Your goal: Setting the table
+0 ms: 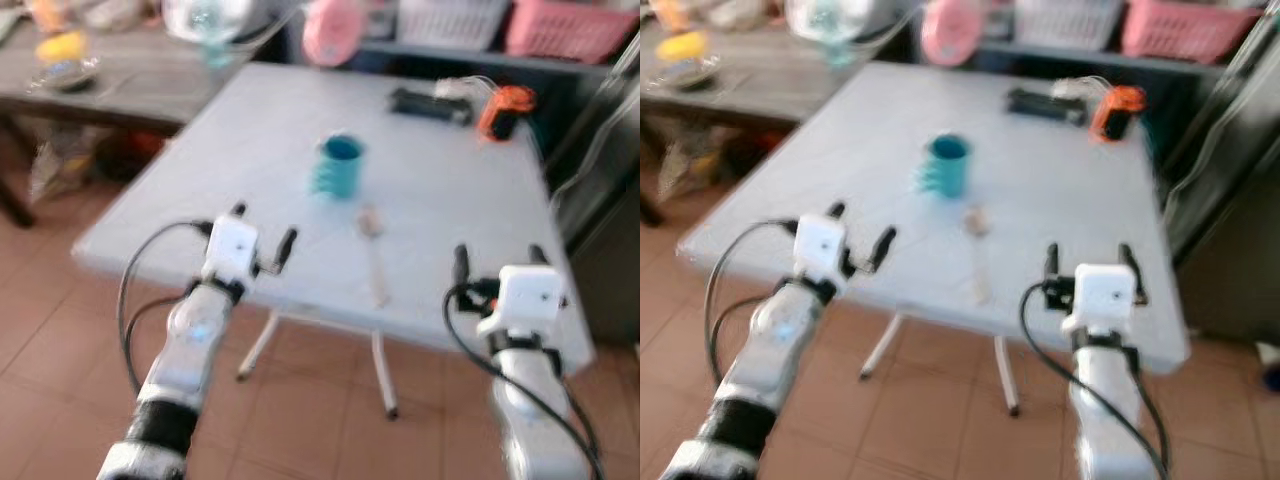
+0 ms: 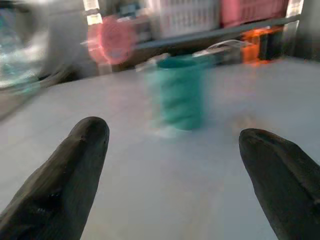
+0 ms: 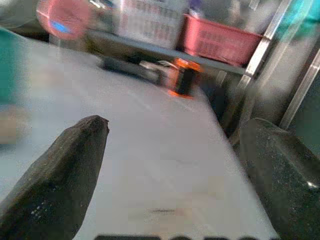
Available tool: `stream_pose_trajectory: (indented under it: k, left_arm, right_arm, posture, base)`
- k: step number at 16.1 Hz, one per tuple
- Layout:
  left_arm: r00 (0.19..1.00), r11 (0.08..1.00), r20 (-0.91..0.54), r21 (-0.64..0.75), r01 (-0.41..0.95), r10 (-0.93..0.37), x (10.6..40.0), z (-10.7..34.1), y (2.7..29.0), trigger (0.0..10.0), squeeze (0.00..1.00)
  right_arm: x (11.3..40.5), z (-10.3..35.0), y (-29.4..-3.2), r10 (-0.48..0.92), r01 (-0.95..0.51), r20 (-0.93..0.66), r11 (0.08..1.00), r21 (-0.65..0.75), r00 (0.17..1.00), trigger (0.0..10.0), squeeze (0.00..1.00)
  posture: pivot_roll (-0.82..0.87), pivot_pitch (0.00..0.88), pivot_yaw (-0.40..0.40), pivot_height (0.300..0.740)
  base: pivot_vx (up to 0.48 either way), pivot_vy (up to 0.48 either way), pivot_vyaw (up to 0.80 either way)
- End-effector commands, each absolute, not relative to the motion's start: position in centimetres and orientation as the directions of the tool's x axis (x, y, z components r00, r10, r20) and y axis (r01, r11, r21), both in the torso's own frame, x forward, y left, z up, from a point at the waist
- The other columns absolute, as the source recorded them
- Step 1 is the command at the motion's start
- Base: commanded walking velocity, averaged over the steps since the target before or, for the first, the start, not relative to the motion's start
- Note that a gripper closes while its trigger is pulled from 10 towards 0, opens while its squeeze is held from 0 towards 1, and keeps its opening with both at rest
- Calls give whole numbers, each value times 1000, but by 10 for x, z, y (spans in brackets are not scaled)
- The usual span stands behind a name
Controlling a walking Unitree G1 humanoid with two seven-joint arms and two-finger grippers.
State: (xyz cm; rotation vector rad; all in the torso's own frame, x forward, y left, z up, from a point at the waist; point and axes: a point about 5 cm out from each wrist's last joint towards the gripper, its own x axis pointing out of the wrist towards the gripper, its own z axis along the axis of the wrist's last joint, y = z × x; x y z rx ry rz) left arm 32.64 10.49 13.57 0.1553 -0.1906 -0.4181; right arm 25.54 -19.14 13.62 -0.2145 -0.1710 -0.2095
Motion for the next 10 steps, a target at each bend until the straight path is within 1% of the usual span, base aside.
stream_pose_trajectory:
  k: [1,2,3,5,10]
  left_arm:
    - [899,901,149,211,379,-413,327,137,113,10000,0]
    - [900,901,143,212,378,-411,327,137,113,10000,0]
    - [903,903,138,208,376,-408,327,136,114,10000,0]
    - [913,901,108,245,358,-392,326,131,117,10000,0]
    - [927,910,75,235,342,-367,327,127,122,10000,0]
  right_arm:
    - [258,140,-187,-183,221,204,959,-178,962,10000,0]
    - [258,140,-187,-184,222,204,959,-178,961,10000,0]
    - [258,140,-187,-184,221,203,959,-176,962,10000,0]
    - [258,143,-185,-172,211,211,961,-179,962,10000,0]
    - [258,141,-185,-174,212,205,960,-183,963,10000,0]
  posture:
    - [183,89,-5,740]
    - [183,89,-5,740]
    - [183,89,-5,740]
    - [183,89,-5,740]
    - [193,91,-8,740]
  base:
    - [446,0,0]
    - [420,0,0]
    - [0,0,0]
    - [0,0,0]
    - [0,0,0]
